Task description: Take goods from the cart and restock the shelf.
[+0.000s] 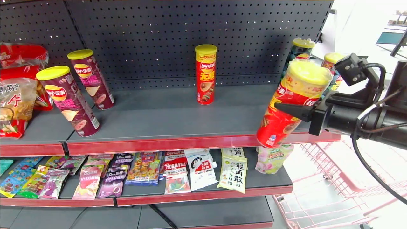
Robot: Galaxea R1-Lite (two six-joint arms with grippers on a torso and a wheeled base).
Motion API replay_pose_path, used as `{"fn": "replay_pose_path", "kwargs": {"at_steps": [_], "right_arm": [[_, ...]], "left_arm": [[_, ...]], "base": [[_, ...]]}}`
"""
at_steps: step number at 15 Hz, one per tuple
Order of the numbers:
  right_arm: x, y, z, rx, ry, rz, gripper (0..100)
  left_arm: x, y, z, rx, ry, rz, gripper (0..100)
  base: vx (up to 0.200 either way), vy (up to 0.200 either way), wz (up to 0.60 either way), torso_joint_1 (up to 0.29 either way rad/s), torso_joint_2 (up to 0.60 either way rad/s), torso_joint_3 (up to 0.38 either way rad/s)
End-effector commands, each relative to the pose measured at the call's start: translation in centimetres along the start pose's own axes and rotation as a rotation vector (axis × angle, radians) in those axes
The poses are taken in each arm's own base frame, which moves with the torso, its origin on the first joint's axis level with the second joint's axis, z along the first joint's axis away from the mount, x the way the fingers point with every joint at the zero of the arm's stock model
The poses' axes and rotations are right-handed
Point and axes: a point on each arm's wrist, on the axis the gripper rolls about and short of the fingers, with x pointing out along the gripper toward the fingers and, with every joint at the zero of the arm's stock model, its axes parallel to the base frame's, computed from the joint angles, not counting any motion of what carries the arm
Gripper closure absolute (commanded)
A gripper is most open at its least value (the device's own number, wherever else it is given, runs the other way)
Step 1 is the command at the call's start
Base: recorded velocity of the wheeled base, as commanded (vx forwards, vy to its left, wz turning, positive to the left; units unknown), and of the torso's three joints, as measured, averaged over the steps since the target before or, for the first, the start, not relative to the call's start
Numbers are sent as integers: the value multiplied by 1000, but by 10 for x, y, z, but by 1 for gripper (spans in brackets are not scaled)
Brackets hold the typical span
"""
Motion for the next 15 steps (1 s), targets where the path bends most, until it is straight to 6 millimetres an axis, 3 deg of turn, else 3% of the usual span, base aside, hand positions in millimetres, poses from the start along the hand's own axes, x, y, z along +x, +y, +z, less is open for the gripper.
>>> {"fn": "replay_pose_path", "kwargs": {"at_steps": [1, 7, 15], "right_arm": [[-1, 2, 9, -15, -27, 5, 100], [-12, 10, 14, -27, -51, 0, 100], [-17, 12, 15, -30, -57, 4, 100]], "left_arm": [[0, 0, 0, 0, 0, 0, 0], [0, 0, 0, 3, 0, -1, 0], [0, 0, 0, 5, 0, -1, 0]], "base": [[0, 0, 0, 0, 0, 0], [0, 0, 0, 0, 0, 0], [200, 0, 0, 2, 4, 4]]}}
